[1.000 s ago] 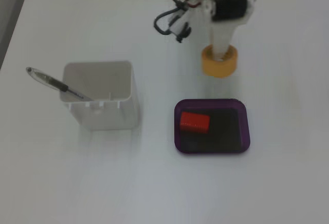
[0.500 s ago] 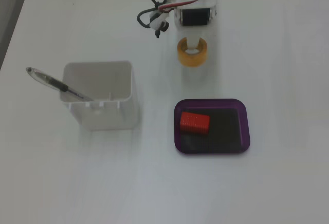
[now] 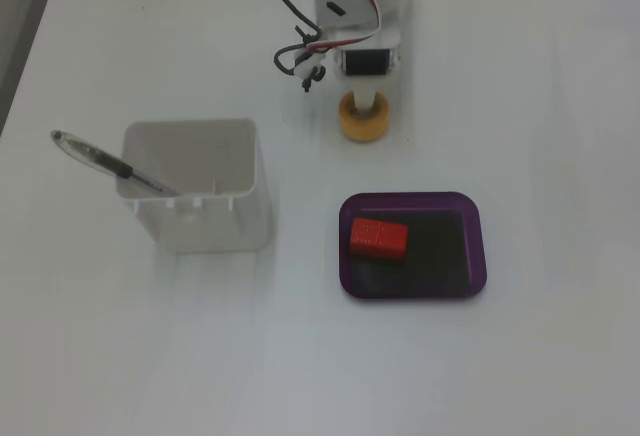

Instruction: Remove the yellow tape from the box.

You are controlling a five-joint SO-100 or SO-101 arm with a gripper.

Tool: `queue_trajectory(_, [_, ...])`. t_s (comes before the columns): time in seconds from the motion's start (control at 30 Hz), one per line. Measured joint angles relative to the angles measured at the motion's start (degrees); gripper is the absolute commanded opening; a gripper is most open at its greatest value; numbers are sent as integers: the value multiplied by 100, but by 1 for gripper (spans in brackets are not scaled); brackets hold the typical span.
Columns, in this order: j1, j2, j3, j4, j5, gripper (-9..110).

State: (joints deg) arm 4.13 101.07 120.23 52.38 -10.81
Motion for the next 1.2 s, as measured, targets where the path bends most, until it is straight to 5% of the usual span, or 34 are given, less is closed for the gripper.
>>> queue_trajectory(0.37, [0, 343, -246, 606, 0, 13])
queue_trajectory(0.77, [0, 3375, -826, 2101, 18, 14])
queue_trajectory(1.2, [-35, 7383, 3524, 976, 18, 14])
